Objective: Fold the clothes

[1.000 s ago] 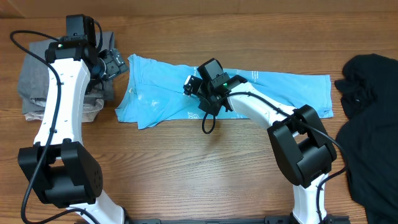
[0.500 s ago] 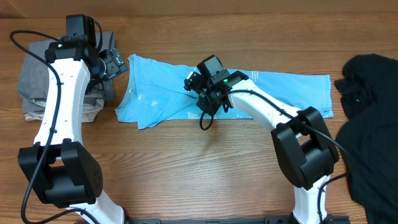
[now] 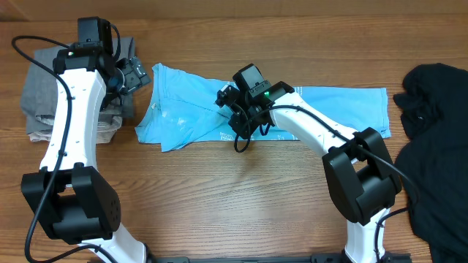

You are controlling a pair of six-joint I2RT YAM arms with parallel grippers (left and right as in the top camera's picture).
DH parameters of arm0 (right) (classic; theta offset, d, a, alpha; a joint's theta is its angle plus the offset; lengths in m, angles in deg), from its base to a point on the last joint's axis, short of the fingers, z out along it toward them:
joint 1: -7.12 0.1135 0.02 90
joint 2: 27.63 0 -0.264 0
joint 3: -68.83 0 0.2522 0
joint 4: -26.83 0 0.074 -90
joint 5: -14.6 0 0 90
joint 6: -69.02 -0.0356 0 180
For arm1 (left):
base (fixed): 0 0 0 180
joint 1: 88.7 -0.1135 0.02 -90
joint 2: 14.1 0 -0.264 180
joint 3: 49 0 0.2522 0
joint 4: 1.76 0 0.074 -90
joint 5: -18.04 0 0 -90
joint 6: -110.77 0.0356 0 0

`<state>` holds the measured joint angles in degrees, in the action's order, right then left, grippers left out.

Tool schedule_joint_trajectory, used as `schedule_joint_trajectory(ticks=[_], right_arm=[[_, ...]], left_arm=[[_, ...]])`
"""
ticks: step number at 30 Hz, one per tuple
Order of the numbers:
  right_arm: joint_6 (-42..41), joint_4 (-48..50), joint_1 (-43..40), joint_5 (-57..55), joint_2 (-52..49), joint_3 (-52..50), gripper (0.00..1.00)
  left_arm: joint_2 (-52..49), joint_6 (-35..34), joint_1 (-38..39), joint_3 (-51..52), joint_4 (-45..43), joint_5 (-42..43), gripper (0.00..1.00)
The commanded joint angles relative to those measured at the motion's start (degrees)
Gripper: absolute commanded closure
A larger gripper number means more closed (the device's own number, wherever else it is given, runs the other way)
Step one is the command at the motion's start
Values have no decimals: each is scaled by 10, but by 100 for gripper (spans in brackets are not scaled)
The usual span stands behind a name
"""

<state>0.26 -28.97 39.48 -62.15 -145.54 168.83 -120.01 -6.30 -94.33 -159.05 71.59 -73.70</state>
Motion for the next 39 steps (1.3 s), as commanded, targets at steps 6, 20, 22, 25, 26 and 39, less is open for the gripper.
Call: schedule_joint_trajectory(ticks=[6, 20, 22, 25, 26, 39], right_arm=[[-6, 8, 7, 18, 20, -10, 57], [77, -16, 59, 19, 91, 46, 39], [97, -14, 82, 18, 85, 40, 39], [132, -10, 116, 18, 60, 34, 39], [145, -8, 125, 18, 52, 33, 38], [177, 115, 193, -73, -27, 33, 33]], left_arm=[[14, -6, 2, -13, 0, -2, 0], [14, -6, 2, -13, 0, -2, 0], [14, -6, 2, -13, 0, -2, 0], [14, -6, 2, -13, 0, -2, 0], [14, -6, 2, -13, 0, -2, 0], [14, -6, 2, -13, 0, -2, 0]])
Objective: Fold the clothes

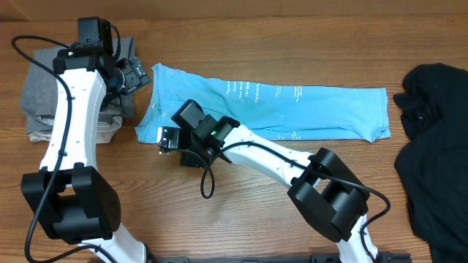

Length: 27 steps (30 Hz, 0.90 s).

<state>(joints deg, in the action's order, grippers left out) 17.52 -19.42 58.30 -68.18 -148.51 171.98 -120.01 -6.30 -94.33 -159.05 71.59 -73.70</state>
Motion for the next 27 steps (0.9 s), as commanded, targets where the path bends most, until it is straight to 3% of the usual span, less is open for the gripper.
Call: schedule_joint_trajectory(ticks=[1, 8, 27], right_arm=[[3, 29, 5, -13, 3, 1, 34], [-10, 63, 6, 15, -3, -3, 45], [-17, 118, 6, 36, -77, -3, 54]], left_arm=[[14, -6, 2, -13, 0, -2, 0], [14, -6, 2, -13, 0, -2, 0], [14, -6, 2, -13, 0, -2, 0]])
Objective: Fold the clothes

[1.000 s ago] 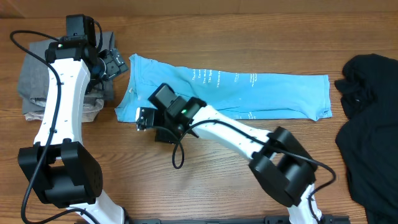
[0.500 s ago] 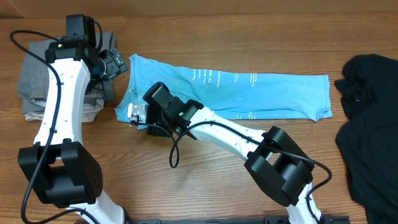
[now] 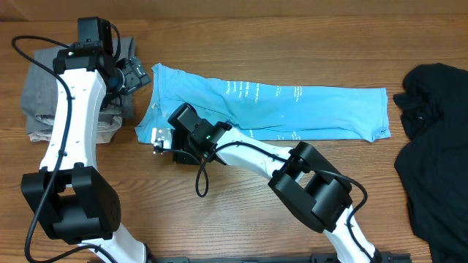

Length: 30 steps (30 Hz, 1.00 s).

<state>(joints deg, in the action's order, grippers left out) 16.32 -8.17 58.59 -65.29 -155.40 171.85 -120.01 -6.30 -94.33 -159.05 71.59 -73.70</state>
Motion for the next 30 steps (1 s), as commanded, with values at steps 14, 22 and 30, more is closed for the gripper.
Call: schedule_joint_trajectory(ticks=[14, 22, 30], right_arm=[[-5, 15, 3, 7, -31, -2, 70], [-5, 14, 3, 7, -31, -2, 90], [-50, 20, -3, 2, -22, 6, 96]], left_arm=[[14, -6, 2, -13, 0, -2, 0], [14, -6, 2, -13, 0, -2, 0], [14, -6, 2, -13, 0, -2, 0]])
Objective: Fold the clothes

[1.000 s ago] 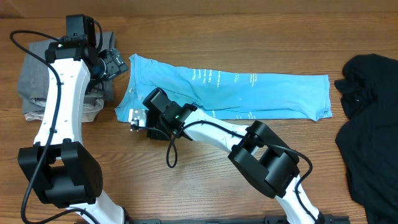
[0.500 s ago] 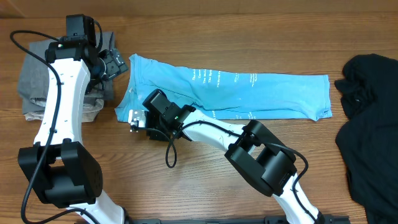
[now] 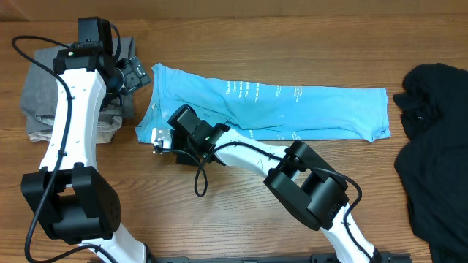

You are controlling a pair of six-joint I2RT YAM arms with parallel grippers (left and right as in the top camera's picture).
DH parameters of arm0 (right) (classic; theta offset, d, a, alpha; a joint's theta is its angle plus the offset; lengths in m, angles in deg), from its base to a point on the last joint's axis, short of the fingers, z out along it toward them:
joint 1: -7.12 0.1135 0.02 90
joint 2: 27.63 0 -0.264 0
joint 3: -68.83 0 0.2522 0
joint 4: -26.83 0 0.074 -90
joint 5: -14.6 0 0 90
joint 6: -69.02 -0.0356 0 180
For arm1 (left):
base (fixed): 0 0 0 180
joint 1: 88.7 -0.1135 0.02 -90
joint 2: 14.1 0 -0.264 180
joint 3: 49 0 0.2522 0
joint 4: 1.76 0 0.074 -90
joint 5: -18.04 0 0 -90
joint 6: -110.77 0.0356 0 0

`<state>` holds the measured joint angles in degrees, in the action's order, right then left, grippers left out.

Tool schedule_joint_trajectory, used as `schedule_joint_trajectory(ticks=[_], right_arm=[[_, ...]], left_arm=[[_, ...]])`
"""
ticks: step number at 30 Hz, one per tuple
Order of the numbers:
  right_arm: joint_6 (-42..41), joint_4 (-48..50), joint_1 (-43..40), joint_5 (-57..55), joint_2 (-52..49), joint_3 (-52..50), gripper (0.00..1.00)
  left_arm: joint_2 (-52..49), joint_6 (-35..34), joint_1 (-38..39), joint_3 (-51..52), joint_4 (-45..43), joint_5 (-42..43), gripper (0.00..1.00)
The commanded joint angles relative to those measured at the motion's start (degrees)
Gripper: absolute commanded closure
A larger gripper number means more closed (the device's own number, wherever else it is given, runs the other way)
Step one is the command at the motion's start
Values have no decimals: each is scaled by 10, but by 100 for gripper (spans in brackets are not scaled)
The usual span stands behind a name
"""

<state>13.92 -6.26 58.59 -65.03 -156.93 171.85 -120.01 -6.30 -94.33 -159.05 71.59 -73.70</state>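
Observation:
A light blue shirt (image 3: 292,109) lies folded into a long strip across the middle of the table. My right gripper (image 3: 157,141) sits low at the strip's lower left corner, its white fingertips (image 3: 161,134) apart over the cloth edge; the corner itself is hidden under it. A folded grey stack (image 3: 44,95) rests at the far left. My left gripper (image 3: 137,73) hovers at that stack's right edge, just off the shirt's upper left corner, fingers spread and holding nothing.
A crumpled black garment (image 3: 439,139) fills the right edge of the table. The right arm (image 3: 256,153) stretches across bare wood in front of the blue strip. The wooden table (image 3: 219,212) shows below the shirt.
Almost nothing differs: my right gripper stays at the shirt's lower left corner, with the arm's elbow shifted slightly left. The left arm and the clothes are unchanged.
At first my right gripper was over the middle of the blue shirt, whose lower left part lay rumpled. Later it was near the lower left edge, then at the corner, where it stays. The left arm kept still by the grey stack throughout.

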Motion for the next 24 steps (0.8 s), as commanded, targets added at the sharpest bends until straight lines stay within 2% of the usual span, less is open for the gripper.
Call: schedule_joint_trajectory(ticks=[1, 24], right_arm=[[-26, 1, -4, 0, -4, 6, 96], [-112, 22, -33, -2, 40, 29, 96]], left_arm=[[14, -6, 2, -13, 0, -2, 0], [14, -6, 2, -13, 0, -2, 0]])
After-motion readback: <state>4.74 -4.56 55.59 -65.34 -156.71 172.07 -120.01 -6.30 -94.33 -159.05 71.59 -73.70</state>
